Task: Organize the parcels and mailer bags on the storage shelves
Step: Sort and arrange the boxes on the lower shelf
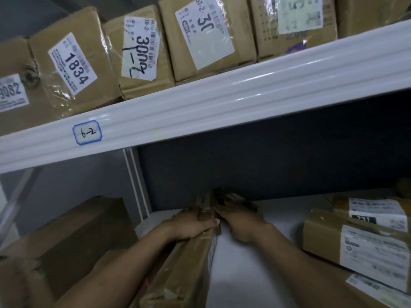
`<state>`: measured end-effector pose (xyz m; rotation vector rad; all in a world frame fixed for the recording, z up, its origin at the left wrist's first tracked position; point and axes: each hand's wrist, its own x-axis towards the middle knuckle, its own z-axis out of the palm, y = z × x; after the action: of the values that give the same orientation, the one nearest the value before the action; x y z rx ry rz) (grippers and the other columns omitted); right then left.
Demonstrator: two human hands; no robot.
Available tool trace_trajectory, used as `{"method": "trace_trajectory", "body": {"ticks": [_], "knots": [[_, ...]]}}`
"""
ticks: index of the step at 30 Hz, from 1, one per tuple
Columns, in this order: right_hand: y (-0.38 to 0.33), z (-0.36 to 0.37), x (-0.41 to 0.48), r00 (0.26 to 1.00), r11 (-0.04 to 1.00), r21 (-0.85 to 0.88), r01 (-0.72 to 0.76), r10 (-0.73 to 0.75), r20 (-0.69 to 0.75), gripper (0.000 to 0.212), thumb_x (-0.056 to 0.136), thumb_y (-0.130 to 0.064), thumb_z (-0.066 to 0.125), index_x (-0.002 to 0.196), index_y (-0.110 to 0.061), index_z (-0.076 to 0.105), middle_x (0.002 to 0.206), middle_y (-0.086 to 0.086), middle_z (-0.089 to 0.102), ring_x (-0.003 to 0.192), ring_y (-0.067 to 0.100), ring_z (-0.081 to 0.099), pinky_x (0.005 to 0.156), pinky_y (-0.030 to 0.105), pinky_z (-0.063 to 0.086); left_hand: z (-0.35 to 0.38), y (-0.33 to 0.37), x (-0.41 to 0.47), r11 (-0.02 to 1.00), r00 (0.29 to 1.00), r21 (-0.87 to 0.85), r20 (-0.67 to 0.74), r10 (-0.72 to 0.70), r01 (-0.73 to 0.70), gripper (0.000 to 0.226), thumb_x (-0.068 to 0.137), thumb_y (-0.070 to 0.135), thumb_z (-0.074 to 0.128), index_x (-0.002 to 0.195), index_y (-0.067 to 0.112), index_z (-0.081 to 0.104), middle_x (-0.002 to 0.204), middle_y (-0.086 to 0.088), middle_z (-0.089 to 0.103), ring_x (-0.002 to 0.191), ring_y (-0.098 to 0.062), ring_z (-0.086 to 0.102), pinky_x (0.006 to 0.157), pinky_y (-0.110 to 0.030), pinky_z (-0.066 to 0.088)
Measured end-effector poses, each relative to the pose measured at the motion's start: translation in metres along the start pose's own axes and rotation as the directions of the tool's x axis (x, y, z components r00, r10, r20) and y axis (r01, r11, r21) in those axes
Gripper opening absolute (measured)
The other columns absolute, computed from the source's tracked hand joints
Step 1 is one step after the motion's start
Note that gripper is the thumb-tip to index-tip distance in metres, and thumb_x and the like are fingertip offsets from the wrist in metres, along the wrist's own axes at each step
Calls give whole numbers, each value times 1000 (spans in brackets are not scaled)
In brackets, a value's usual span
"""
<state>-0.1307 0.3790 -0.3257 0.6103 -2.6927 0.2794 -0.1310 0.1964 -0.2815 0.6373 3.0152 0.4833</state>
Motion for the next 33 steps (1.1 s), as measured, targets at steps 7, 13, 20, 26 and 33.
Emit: {"method": "trace_trajectory", "body": {"ticks": [7, 13, 20, 26, 33], "knots": [[8, 11, 0, 999, 1000, 26, 15, -14, -41, 70, 97, -12, 45, 155, -21, 8, 162, 2, 6, 148, 20, 7, 118, 27, 5, -9, 2, 6, 998, 998, -63, 67, -17, 21, 84, 82, 73, 49, 149, 25, 30, 153, 1, 34, 136, -17, 38, 108, -24, 30], [15, 22, 0, 992, 989, 143, -27, 44, -118, 51, 94, -7, 44, 144, -18, 39, 144, 5, 42, 129, 28, 43, 106, 33, 36, -10, -3, 2, 988, 998, -143, -15, 55, -56, 64, 87, 53, 60, 142, 31, 35, 130, 16, 39, 117, -2, 42, 85, -3, 32], [-1, 15, 14, 993, 973, 219, -71, 90, -79, 46, 99, -23, 42, 144, -26, 37, 141, 9, 31, 122, 30, 43, 97, 30, 40, -7, -10, -2, 976, 994, -200, -88, 66, -82, 58, 86, 44, 67, 137, 33, 40, 131, 12, 54, 118, -4, 51, 93, -9, 38], [-17, 13, 29, 990, 943, 324, -72, 108, -93, 34, 103, -28, 36, 130, -15, 52, 137, 6, 47, 123, 21, 46, 95, 21, 33, -6, -18, 3, 971, 996, -230, -69, 48, -63, 58, 83, 47, 70, 132, 31, 45, 118, 15, 58, 108, 0, 56, 81, -3, 40], [-15, 28, 11, 960, 893, 405, -196, 259, -107, 35, 99, -26, 44, 131, -18, 53, 143, 2, 41, 126, 21, 45, 104, 36, 40, -11, -17, 2, 972, 998, -228, 13, 58, -54, 47, 86, 41, 68, 124, 39, 40, 123, 18, 52, 104, 6, 51, 77, 1, 35]]}}
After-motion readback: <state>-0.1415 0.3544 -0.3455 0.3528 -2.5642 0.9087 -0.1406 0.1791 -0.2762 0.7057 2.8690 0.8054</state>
